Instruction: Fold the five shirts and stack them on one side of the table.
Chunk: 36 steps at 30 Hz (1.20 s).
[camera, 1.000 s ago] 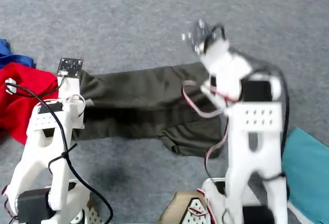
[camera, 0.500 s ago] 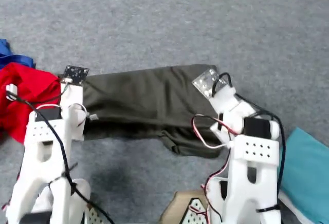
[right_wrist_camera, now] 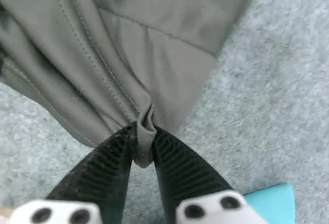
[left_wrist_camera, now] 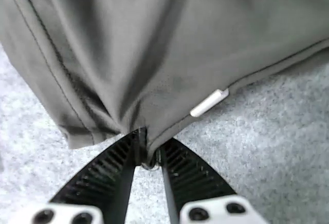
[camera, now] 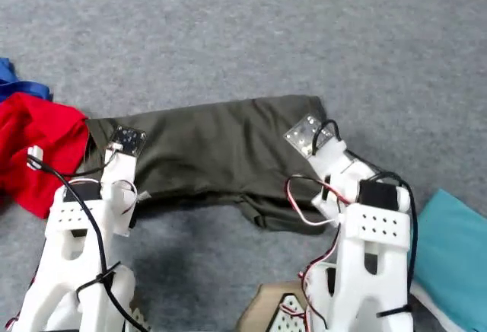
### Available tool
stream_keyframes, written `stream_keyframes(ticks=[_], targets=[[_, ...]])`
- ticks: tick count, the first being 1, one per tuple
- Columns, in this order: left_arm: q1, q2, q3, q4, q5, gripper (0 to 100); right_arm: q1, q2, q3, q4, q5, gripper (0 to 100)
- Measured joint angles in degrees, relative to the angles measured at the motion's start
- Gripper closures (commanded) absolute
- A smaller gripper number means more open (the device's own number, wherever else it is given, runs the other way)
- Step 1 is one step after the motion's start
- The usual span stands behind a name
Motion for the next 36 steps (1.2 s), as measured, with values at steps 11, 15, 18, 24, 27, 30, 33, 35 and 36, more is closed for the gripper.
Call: stream_keyframes(ticks=[11, 15, 18, 24, 27, 30, 33, 35, 36], targets=[[-1.05, -0.88, -1.14, 4.75, -0.09, 78, -0.18, 0.00, 0.00, 2.90, 8.09, 73.3], [-5.63, -0.88, -6.33, 9.14, 0.70, 76, -0.35, 0.00, -3.34, 7.12, 8.44, 74.9], [-8.62, -0.88, -12.92, 12.48, 0.79, 78, -0.35, 0.00, -9.67, 9.23, 8.35, 88.0], [-8.70, -0.79, -27.25, 15.21, 6.24, 97, -3.43, 7.38, -24.97, 7.91, 2.20, 96.2], [-6.33, 0.88, -29.10, 10.64, 12.40, 97, -6.77, 17.49, -31.82, 5.19, -2.46, 98.8], [-5.36, 5.10, -28.92, 2.64, 20.22, 98, -9.85, 29.10, -38.51, 0.70, -7.03, 99.3], [-5.19, 12.13, -28.04, -6.86, 25.67, 98, -12.31, 41.14, -44.57, -3.43, -10.64, 99.3], [-5.19, 17.93, -28.04, -12.57, 26.90, 98, -13.19, 48.53, -48.44, -4.84, -12.40, 99.3], [-5.19, 21.01, -28.04, -14.68, 27.08, 98, -13.54, 52.13, -50.20, -5.27, -13.01, 99.3]])
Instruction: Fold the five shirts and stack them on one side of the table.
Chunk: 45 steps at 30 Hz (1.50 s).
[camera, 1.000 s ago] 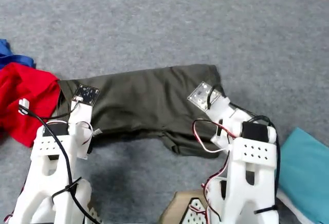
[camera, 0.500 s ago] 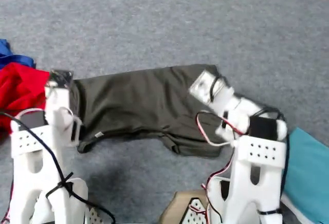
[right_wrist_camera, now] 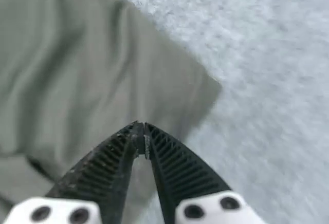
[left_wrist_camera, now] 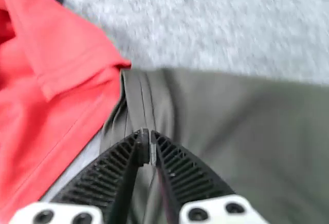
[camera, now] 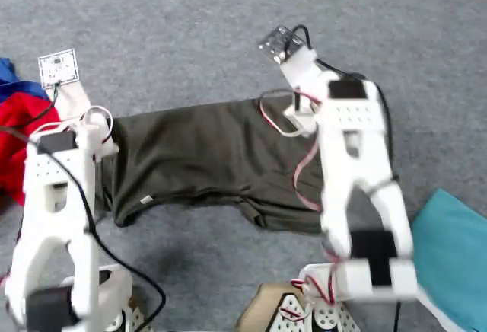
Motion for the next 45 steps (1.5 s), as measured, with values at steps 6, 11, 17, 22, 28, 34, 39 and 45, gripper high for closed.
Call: stream_keyframes(ticks=[6, 11, 17, 22, 28, 34, 39, 45], targets=[[-0.53, 18.99, -6.42, -4.04, 0.35, 98, 0.09, 17.23, -10.90, -0.44, -1.05, 99.3], [-3.34, 32.53, -18.81, -3.87, 0.26, 98, 3.78, 26.90, -19.60, -0.44, -1.05, 99.3], [-3.69, 45.89, -37.63, 5.45, -5.98, 98, 6.77, 34.73, -30.42, 1.67, 0.44, 99.3], [-3.69, 55.56, -55.47, 15.74, -7.56, 98, 6.95, 39.21, -40.09, 6.33, 1.32, 99.4], [-3.69, 63.12, -78.33, 28.13, -8.09, 98, 7.03, 38.95, -52.75, 18.64, 0.97, 99.4], [-2.02, 65.58, -96.97, 43.69, -12.75, 98, 5.98, 32.88, -57.23, 30.86, 0.70, 99.4], [-1.05, 65.67, -106.29, 54.24, -16.18, 98, 5.54, 24.00, -54.77, 37.45, 0.70, 99.4], [-0.97, 65.23, -105.05, 56.18, -17.14, 98, -1.67, 7.38, -37.54, 37.45, 0.70, 99.4]])
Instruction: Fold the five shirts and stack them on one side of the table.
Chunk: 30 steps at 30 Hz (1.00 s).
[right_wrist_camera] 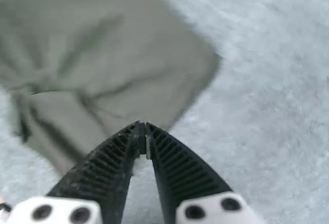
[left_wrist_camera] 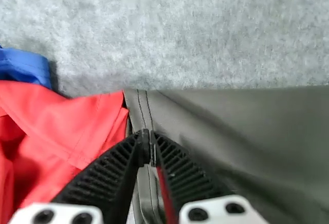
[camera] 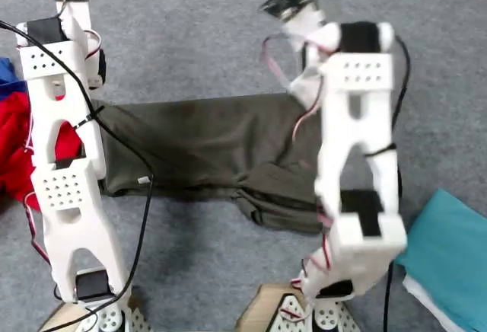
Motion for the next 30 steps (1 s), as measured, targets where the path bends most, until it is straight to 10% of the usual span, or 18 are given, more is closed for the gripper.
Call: stream_keyframes(ticks=[11, 22, 30], targets=[[-0.35, -26.64, 40.18, -5.54, -2.64, 98, -11.96, -25.76, 48.70, -15.21, -2.46, 99.4], [-9.85, -57.67, 109.36, -51.25, -2.64, 98, -22.33, -26.64, 60.13, -19.16, -2.55, 99.4], [-15.21, -59.25, 117.01, -62.77, -2.73, 98, -25.93, -18.37, 66.46, -24.70, -2.55, 99.4]])
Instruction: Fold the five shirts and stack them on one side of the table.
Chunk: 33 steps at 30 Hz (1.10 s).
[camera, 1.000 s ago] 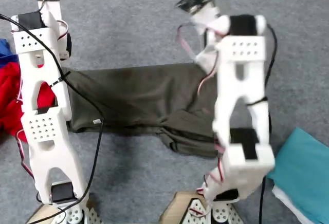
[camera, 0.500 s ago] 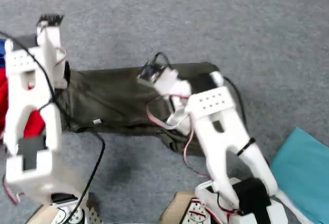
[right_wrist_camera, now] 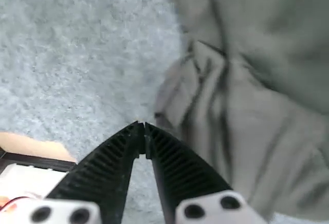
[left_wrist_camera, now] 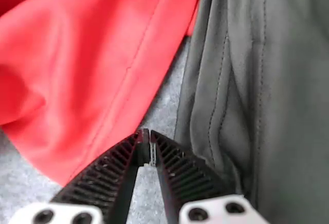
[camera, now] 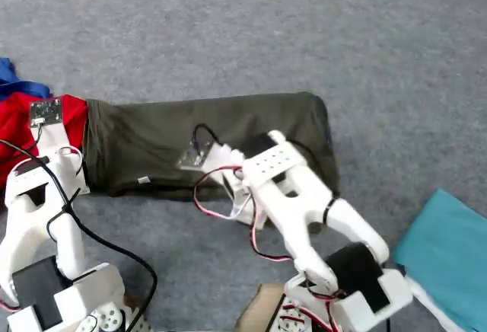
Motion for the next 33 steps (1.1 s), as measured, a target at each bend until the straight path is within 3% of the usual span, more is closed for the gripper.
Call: stream_keyframes(ticks=[6, 12, 18, 23, 33], targets=[[0.00, 0.00, 0.00, -0.26, 0.00, 98, -5.27, 0.44, 2.81, -2.81, 0.00, 99.4], [0.00, 0.00, 0.00, -0.26, 0.00, 98, -5.63, 0.00, 2.90, -2.02, 0.00, 99.4], [0.00, 0.00, 0.00, -0.44, 2.02, 98, -1.85, -3.60, -0.18, -0.53, 0.53, 99.4], [0.00, 0.00, 0.00, -0.44, 2.20, 98, 1.32, -3.34, -0.26, -6.07, 1.23, 99.4], [0.00, 0.00, 0.00, -0.44, 2.20, 98, 3.52, 8.88, -0.44, -15.03, 2.64, 99.4]])
